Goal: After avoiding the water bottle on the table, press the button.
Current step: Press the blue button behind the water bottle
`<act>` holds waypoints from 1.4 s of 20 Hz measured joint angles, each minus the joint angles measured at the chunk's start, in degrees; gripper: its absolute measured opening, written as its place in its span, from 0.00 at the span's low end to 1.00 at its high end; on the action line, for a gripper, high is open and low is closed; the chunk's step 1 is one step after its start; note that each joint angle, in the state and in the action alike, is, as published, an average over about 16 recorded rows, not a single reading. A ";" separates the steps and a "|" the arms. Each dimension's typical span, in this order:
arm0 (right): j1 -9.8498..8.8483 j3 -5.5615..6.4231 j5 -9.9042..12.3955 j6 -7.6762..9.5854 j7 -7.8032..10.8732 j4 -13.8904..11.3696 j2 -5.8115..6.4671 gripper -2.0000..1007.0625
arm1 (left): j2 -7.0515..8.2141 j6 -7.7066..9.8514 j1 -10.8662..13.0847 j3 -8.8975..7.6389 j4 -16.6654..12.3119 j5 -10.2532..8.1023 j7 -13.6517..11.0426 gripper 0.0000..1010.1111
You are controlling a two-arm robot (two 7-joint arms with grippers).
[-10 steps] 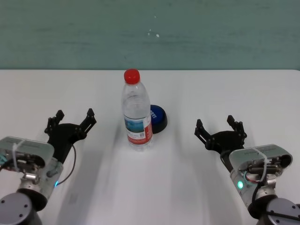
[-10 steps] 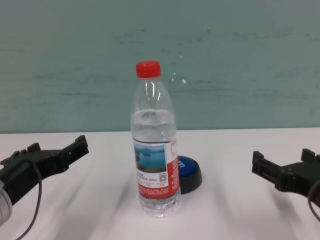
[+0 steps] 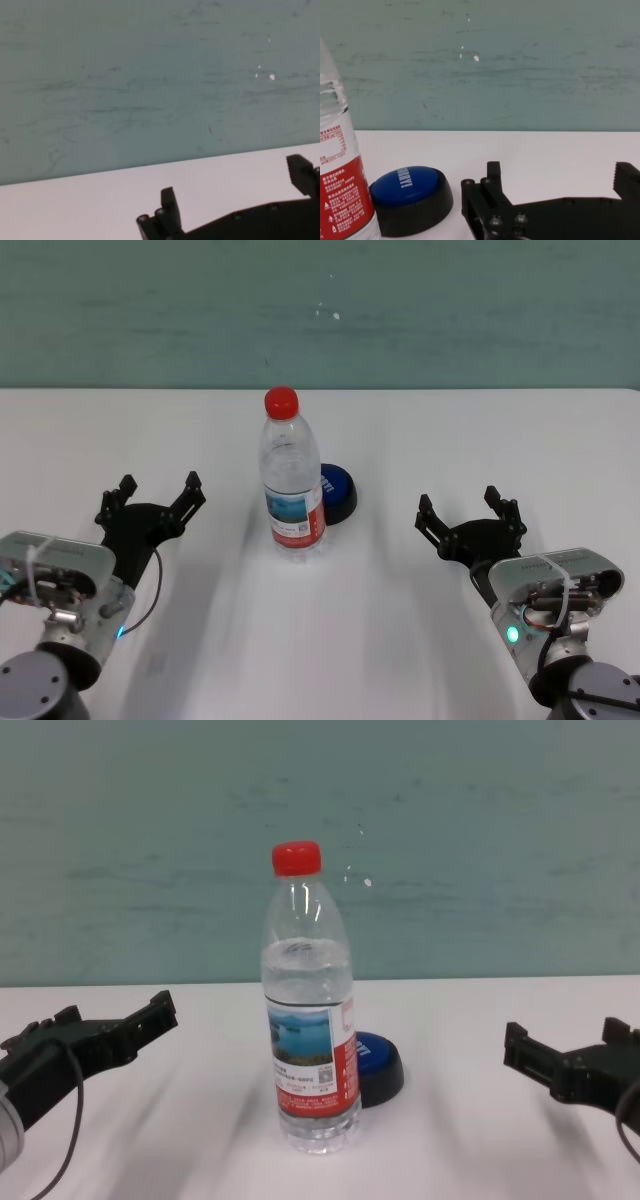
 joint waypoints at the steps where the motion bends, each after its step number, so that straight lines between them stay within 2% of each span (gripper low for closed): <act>1: 0.00 0.00 0.00 0.00 0.00 0.00 0.00 1.00 | 0.00 0.00 0.00 0.00 0.00 0.00 0.00 1.00; 28: 0.00 0.00 0.00 0.00 0.00 0.00 0.00 1.00 | 0.00 0.00 0.00 0.00 0.00 0.00 0.00 1.00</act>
